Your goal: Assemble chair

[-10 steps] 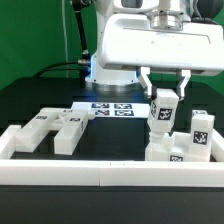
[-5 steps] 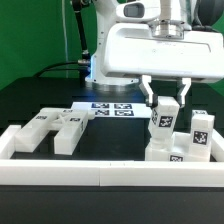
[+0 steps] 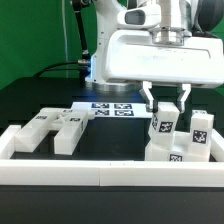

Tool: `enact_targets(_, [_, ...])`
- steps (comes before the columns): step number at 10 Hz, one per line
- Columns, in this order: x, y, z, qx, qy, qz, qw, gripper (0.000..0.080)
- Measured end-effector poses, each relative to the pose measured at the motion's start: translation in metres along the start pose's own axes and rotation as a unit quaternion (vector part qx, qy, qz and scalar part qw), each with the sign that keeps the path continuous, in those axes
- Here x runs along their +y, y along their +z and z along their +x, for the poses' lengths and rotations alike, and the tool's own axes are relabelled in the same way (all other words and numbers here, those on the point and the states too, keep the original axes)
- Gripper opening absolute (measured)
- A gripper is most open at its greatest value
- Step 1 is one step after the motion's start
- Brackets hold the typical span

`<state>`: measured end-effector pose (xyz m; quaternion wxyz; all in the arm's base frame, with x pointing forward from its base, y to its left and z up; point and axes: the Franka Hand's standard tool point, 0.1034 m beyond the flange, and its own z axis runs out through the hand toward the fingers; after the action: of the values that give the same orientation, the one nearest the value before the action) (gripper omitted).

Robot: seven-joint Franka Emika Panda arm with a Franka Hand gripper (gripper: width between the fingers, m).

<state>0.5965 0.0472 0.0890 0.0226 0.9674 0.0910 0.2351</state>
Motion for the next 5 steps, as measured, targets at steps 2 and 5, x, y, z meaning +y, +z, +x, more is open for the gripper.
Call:
enact_targets(2, [0.0011,0.0011,0.0016,0.010,-0.001,-0.003,1.000,0.0291])
enact_targets(5, [0.0062,0.0032,0.0042,0.040,-0.003,-0.015,0.999,0.0291])
